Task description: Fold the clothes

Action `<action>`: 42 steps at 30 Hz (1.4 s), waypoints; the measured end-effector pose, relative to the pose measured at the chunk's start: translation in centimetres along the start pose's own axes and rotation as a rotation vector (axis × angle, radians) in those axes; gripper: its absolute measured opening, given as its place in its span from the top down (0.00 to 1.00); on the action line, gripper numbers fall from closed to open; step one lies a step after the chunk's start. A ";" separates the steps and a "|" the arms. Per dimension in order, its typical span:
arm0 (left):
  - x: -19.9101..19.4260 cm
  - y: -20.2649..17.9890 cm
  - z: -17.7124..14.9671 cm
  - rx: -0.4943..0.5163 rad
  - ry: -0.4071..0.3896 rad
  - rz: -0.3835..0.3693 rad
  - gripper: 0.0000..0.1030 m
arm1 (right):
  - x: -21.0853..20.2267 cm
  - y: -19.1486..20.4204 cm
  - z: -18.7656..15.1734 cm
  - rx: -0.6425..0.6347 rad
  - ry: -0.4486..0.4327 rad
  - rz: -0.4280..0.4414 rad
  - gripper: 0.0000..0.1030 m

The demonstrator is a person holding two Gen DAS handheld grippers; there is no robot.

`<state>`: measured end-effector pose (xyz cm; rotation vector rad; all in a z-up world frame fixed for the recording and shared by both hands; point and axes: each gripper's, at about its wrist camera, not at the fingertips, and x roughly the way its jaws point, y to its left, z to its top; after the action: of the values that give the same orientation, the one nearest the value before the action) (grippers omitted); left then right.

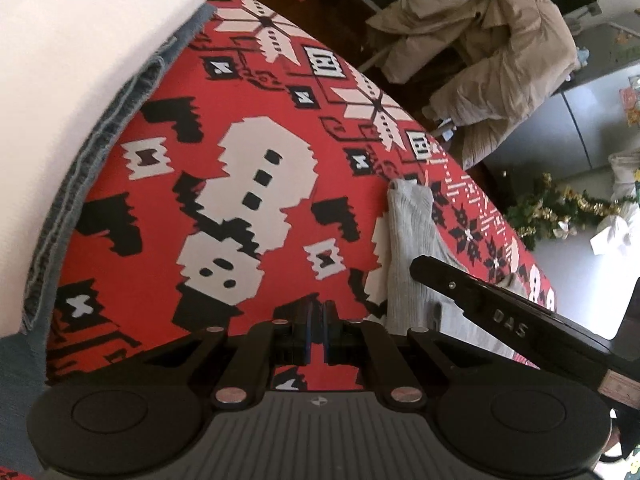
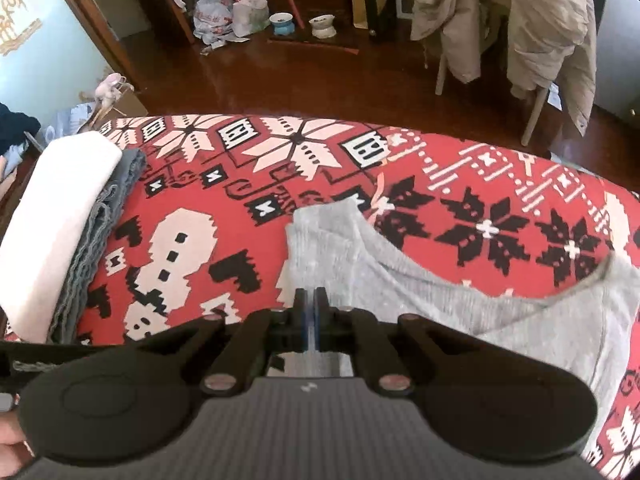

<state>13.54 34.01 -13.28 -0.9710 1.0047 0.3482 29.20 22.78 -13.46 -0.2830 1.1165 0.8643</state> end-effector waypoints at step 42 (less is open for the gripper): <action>2.0 -1.3 -1.0 0.027 0.156 -0.125 0.96 | -3.8 0.1 -7.8 0.065 0.098 0.015 0.92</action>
<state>14.87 32.12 -14.46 -1.0438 1.0814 0.1559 23.30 16.35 -13.59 -0.2656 1.2364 0.8326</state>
